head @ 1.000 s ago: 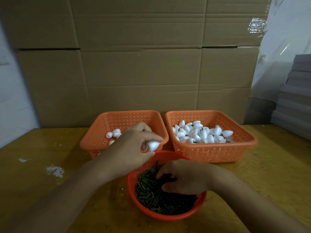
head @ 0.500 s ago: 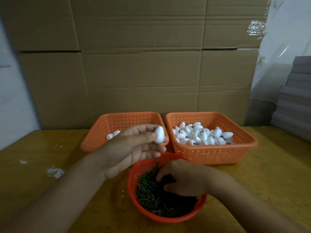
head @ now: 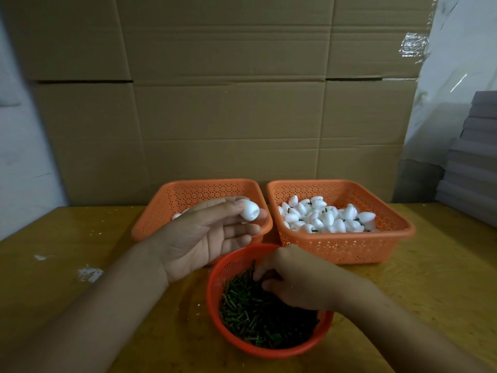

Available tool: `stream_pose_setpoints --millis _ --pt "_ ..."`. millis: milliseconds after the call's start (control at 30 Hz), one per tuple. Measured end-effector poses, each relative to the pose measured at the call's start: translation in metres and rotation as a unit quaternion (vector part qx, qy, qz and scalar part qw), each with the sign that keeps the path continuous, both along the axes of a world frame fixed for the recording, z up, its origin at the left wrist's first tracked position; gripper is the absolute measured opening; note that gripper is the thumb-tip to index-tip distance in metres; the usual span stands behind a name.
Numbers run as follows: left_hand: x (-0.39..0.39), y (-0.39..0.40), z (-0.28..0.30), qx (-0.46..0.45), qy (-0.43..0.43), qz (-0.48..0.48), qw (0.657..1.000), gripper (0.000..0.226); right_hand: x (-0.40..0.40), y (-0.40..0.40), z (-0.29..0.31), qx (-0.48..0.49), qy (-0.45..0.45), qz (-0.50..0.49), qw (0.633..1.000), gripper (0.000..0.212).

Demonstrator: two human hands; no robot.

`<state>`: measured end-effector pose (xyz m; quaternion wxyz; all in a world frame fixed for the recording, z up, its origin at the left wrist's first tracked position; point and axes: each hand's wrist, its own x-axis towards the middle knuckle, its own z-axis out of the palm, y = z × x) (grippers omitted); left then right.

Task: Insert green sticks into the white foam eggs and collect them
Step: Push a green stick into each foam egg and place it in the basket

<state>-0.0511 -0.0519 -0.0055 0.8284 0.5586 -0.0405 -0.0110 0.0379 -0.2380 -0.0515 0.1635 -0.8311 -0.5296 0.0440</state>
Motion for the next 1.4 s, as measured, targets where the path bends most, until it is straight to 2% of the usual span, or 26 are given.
stream_pose_setpoints --millis 167,300,433,533,633,700,733,967,1200,1400 --pt "0.001 0.002 -0.001 0.02 -0.003 0.016 1.0 0.025 0.003 -0.003 0.004 0.025 0.022 0.002 0.999 0.011" --pt "0.001 0.0 0.0 0.05 0.0 0.031 0.998 0.025 0.004 -0.006 0.008 0.055 0.05 -0.002 0.997 0.009" --pt "0.002 0.004 -0.001 0.021 -0.003 0.032 0.999 0.025 0.006 -0.01 0.02 0.113 0.127 -0.032 0.985 0.007" --pt "0.002 0.007 -0.001 0.007 -0.004 0.044 0.999 0.025 0.005 -0.014 0.032 0.223 0.281 -0.043 0.932 0.013" --pt "0.003 0.008 0.0 -0.002 -0.003 0.056 0.998 0.039 0.002 -0.017 0.042 0.347 0.426 -0.034 0.835 0.01" --pt "0.003 0.008 0.0 -0.008 -0.005 0.056 0.998 0.041 0.001 -0.016 0.045 0.397 0.483 -0.04 0.779 0.014" --pt "0.003 0.008 0.0 -0.006 -0.006 0.055 0.998 0.04 0.001 -0.016 0.045 0.408 0.484 -0.051 0.772 0.013" --pt "-0.002 0.003 -0.001 0.054 -0.033 0.065 0.996 0.035 0.0 -0.011 0.041 0.443 0.415 -0.115 0.787 0.013" --pt "-0.002 -0.004 -0.003 0.086 -0.057 0.089 0.991 0.025 -0.008 -0.007 0.041 0.463 0.379 -0.112 0.793 0.009" --pt "-0.002 -0.004 -0.004 0.092 -0.066 0.08 0.99 0.027 -0.014 -0.005 0.041 0.469 0.365 -0.105 0.797 0.008"
